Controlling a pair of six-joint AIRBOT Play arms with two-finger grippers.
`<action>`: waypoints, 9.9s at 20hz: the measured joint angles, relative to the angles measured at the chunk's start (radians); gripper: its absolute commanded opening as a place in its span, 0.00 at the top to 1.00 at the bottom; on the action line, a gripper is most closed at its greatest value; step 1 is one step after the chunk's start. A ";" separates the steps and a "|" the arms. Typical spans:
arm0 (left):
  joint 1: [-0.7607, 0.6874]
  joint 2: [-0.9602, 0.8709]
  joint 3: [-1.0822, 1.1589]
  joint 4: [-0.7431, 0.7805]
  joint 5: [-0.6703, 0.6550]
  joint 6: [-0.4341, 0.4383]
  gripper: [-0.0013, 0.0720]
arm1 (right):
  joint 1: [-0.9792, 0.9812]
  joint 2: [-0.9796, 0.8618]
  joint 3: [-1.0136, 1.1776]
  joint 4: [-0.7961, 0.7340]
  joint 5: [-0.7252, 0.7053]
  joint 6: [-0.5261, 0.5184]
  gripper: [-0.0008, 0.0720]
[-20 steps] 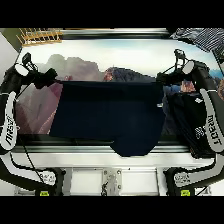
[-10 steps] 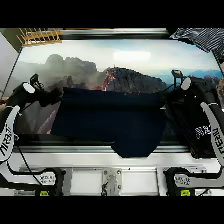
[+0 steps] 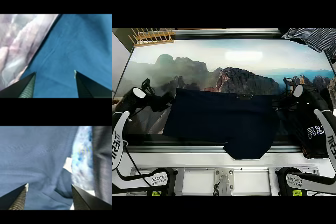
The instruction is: Fold the clothes and pants, and hang the long-sleeved shirts on hangers.
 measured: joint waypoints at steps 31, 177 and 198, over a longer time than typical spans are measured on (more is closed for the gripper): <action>0.005 0.431 -0.612 -0.031 0.014 -0.031 0.97 | -0.119 0.460 -0.444 0.164 0.312 0.012 0.18; -0.174 -0.066 0.747 0.052 -0.401 -0.033 0.97 | 0.795 -0.443 0.818 0.305 0.061 0.060 0.10; -0.298 0.225 0.116 0.067 -0.193 0.000 0.98 | 0.332 -0.194 0.033 0.470 -0.060 -0.179 0.05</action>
